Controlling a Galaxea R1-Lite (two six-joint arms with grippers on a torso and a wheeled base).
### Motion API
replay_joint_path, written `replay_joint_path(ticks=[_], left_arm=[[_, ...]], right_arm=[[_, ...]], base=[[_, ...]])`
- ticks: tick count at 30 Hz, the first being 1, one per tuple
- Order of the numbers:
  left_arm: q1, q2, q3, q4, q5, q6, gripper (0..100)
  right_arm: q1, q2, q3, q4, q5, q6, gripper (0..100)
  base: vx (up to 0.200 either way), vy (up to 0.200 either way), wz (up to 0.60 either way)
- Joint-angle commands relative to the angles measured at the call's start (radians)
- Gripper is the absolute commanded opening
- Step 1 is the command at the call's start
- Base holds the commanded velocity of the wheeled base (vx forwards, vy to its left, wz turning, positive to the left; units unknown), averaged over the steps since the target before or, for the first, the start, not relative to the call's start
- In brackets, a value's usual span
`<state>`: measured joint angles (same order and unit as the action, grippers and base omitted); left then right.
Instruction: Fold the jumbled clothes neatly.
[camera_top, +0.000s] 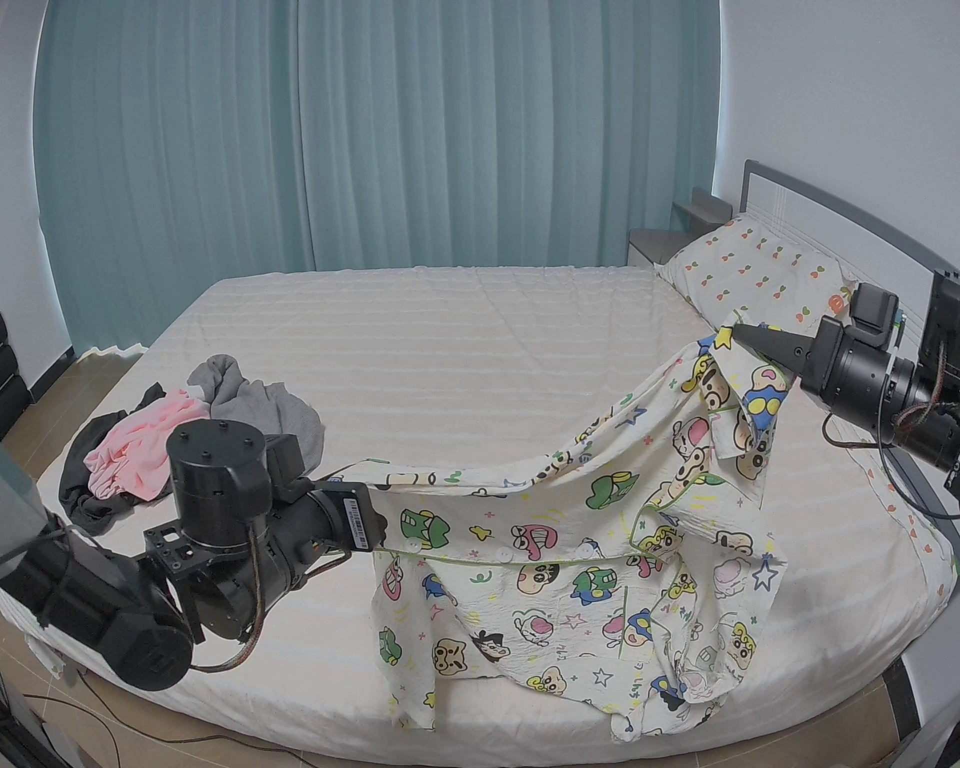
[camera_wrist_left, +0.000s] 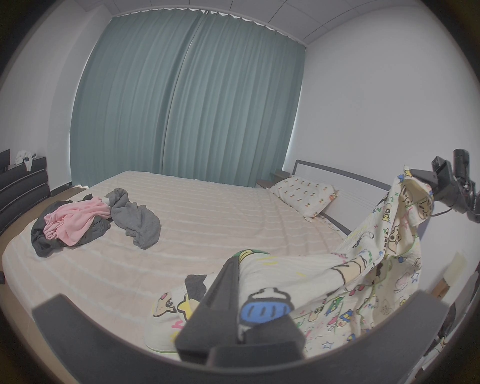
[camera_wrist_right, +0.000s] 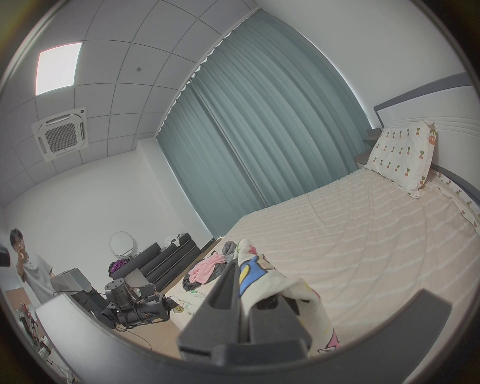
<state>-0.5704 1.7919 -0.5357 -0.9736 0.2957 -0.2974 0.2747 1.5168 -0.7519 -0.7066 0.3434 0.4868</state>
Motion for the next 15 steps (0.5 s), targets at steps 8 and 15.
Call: replay_joint_path(ticks=[8,15], left_arm=[[0.030,0.262,-0.156,-0.027,0.006,-0.037,0],[0.032,0.362,-0.196,-0.092,0.043,-0.048,0]], right_arm=[[-0.031,0.198,-0.067,-0.022,0.000,-0.004,0],[-0.054,0.284,-0.053,-0.159,-0.004,0.009,0]], base=[[0.050,0.000,0.00],[0.000,0.000,0.00]])
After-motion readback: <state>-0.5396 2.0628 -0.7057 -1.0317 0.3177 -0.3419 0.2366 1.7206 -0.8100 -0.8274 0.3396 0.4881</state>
